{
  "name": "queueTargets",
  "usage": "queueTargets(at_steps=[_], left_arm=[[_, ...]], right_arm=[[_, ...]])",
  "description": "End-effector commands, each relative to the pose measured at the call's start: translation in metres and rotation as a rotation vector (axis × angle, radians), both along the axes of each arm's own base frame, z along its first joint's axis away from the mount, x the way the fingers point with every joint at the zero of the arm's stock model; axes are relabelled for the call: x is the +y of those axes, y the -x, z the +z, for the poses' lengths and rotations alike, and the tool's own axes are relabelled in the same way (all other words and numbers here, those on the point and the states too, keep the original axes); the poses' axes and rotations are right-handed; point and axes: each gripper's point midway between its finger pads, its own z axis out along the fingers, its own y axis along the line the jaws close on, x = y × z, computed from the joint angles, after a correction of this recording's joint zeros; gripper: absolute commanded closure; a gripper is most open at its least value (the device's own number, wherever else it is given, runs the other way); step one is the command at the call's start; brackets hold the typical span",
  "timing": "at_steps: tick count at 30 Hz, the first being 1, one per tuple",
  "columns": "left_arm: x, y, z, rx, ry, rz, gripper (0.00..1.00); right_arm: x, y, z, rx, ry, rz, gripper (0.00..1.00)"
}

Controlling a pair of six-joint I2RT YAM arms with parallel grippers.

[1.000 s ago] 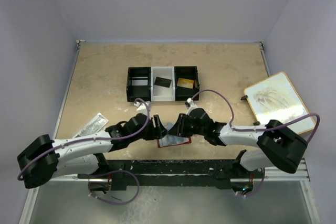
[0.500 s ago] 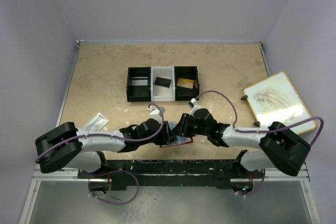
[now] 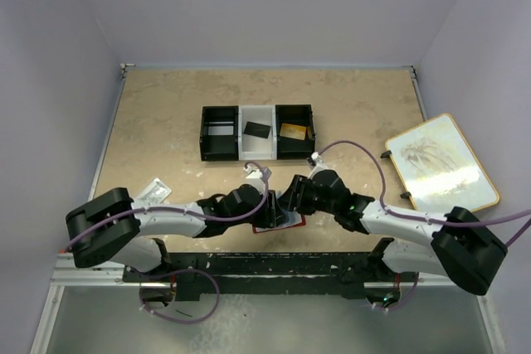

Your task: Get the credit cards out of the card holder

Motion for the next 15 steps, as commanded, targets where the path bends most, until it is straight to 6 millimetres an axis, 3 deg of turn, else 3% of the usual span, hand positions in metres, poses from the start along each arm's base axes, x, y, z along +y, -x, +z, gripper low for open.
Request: queueTargets(at_steps=[1,10,15], left_arm=[[-0.033,-0.016,0.042,-0.092,0.126,-0.021,0.58],[-0.053,-0.016,0.033,-0.079,0.103,-0.074,0.55],[-0.050,-0.014,0.027,-0.074,0.069,-0.068,0.55]], right_arm=[[-0.008,-0.007,0.013,-0.015,0.071,-0.044,0.46],[-0.052,-0.018,0.035,-0.064,0.177,-0.229,0.36],[-0.055,-0.016,0.049,-0.106,0.124,-0.235,0.38]])
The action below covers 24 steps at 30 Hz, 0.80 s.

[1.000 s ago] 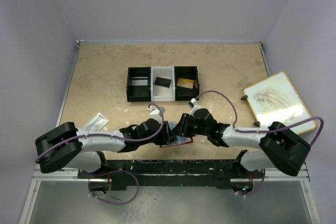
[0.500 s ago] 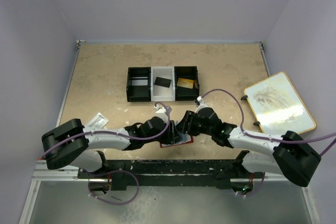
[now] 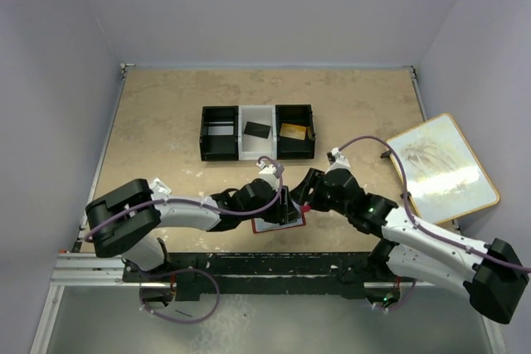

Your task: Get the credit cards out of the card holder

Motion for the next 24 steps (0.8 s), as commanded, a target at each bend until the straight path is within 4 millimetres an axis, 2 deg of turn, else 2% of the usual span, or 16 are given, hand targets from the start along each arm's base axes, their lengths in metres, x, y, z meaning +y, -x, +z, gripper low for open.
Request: queueTargets(at_steps=[1,4,8,13,15,18,19,22,24], left_arm=[[-0.012,-0.005,0.028,-0.066,0.055,-0.012,0.54],[0.002,-0.009,0.042,-0.104,0.042,0.027,0.54],[0.034,-0.017,0.056,-0.158,-0.008,0.127,0.54],[0.088,-0.042,0.053,-0.213,-0.162,0.298,0.47],[0.098,-0.053,0.048,-0.195,-0.188,0.307,0.46],[0.096,-0.065,0.040,-0.172,-0.189,0.264,0.45],[0.092,-0.067,0.039,-0.172,-0.199,0.246,0.45],[0.077,-0.069,0.035,-0.153,-0.209,0.206,0.46],[0.076,-0.068,0.027,-0.126,-0.214,0.210,0.51]], right_arm=[[-0.002,-0.001,0.015,-0.045,-0.029,-0.011,0.39],[0.008,0.002,0.019,-0.069,-0.086,0.038,0.40],[0.024,0.006,0.024,-0.095,-0.159,0.110,0.42],[0.043,0.017,0.015,-0.049,-0.185,0.219,0.46],[0.051,0.022,0.006,-0.011,-0.199,0.249,0.46],[0.058,0.032,-0.010,0.054,-0.250,0.277,0.48],[0.057,0.035,-0.015,0.069,-0.256,0.277,0.51],[0.060,0.036,-0.019,0.061,-0.259,0.303,0.57],[0.061,0.036,-0.020,0.063,-0.243,0.314,0.59]])
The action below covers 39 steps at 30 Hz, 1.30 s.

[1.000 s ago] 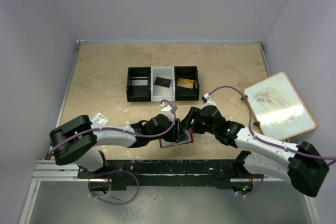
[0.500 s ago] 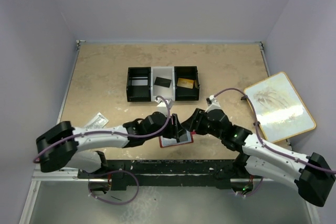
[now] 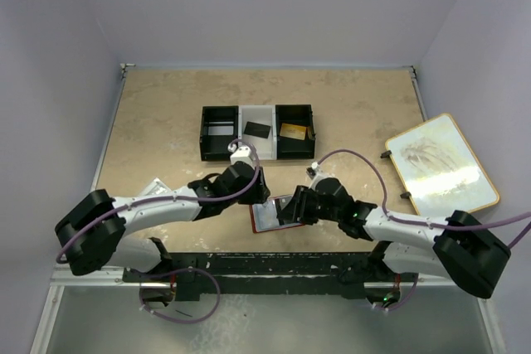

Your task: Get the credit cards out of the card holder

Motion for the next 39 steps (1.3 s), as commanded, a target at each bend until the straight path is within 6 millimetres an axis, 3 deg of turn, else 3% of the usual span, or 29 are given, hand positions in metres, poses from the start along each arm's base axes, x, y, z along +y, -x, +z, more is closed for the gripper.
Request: queueTargets(at_steps=[1,7,20,24,29,33,39], left_arm=[[-0.020,0.001,0.008,0.007,0.040,-0.065,0.52],[-0.016,0.022,0.000,0.060,0.082,-0.110,0.61],[-0.026,0.050,-0.012,0.115,0.075,-0.177,0.63],[-0.022,0.051,-0.024,0.119,-0.008,-0.155,0.67],[-0.002,0.053,-0.049,0.122,-0.174,-0.113,0.70],[-0.005,0.059,-0.058,0.125,-0.195,-0.127,0.75],[0.007,0.063,-0.067,0.126,-0.284,-0.096,0.82]], right_arm=[[0.019,-0.002,0.025,-0.049,-0.094,0.063,0.60],[0.017,-0.010,0.022,-0.052,-0.098,0.013,0.64],[0.027,-0.016,-0.005,-0.003,-0.093,0.040,0.70],[0.024,-0.015,-0.012,0.018,-0.114,0.028,0.71],[0.019,-0.014,-0.015,0.041,-0.166,0.000,0.72],[0.018,-0.012,-0.021,0.068,-0.176,-0.010,0.74],[0.017,-0.008,-0.020,0.089,-0.250,-0.028,0.80]])
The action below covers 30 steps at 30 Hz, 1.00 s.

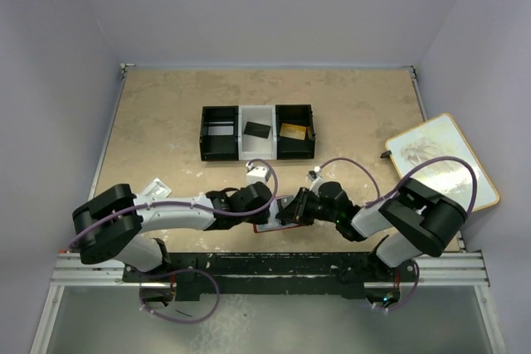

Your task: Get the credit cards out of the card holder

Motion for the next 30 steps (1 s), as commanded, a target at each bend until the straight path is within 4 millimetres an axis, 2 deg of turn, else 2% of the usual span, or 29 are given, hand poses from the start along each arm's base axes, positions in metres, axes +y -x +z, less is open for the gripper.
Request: queueTargets(at_steps=[1,6,12,25,30], left_arm=[[0.028,0.007,-0.023,0.025,-0.144,0.036,0.82],[0.028,0.008,-0.021,0.018,-0.143,0.033,0.83],[0.028,0.005,-0.017,0.003,-0.138,0.041,0.83],[0.038,0.002,-0.016,-0.016,-0.167,0.064,0.84],[0.030,0.001,-0.004,-0.032,-0.122,0.049,0.82]], right_arm=[[0.007,0.000,0.015,-0.012,-0.107,0.000,0.81],[0.011,0.001,0.010,0.002,-0.115,0.020,0.86],[0.011,0.002,0.010,0.002,-0.124,0.027,1.00],[-0.005,0.001,0.008,0.007,-0.104,-0.040,1.00],[0.001,-0.004,0.010,-0.005,-0.082,-0.017,0.89]])
